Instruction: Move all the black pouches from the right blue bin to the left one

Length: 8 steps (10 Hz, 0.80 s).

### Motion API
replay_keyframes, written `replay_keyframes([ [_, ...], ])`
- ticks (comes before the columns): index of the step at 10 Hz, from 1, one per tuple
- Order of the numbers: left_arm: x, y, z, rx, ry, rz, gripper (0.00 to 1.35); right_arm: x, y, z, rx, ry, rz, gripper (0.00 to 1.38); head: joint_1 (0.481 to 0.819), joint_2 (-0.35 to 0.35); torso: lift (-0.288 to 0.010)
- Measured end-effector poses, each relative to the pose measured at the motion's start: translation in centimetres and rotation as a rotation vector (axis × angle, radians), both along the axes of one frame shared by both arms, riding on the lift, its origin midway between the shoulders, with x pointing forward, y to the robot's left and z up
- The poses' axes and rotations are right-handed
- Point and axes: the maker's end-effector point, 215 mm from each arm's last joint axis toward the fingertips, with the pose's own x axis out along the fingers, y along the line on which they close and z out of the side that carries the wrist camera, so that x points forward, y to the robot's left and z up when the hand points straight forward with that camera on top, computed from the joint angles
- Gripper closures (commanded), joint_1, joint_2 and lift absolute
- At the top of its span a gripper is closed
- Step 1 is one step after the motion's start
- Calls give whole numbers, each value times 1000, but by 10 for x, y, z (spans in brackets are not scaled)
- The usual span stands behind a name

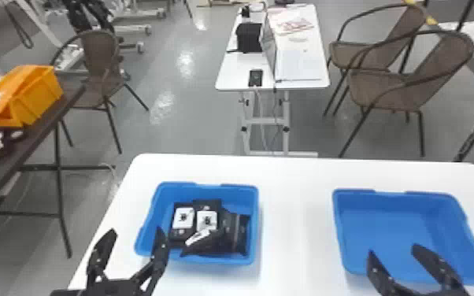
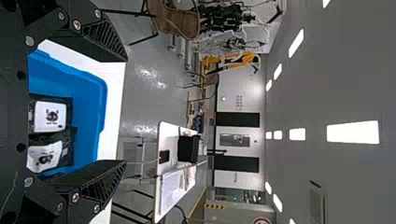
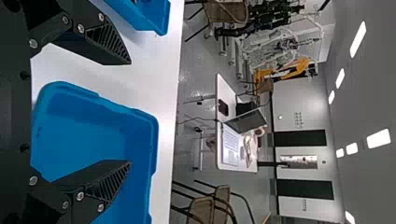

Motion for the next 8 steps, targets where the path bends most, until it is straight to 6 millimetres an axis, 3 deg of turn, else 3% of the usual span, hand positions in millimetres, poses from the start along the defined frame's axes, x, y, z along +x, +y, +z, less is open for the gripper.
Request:
replay_keyframes([
  [3,-19,-4,-19,49,96,-18,271,-29,-7,-7,-32,42,-15,291,695,147,10],
  [8,-18,-7,-8,111,75,-24,271,-30,-15,-3,-102,29,-8,294,695,125,10],
])
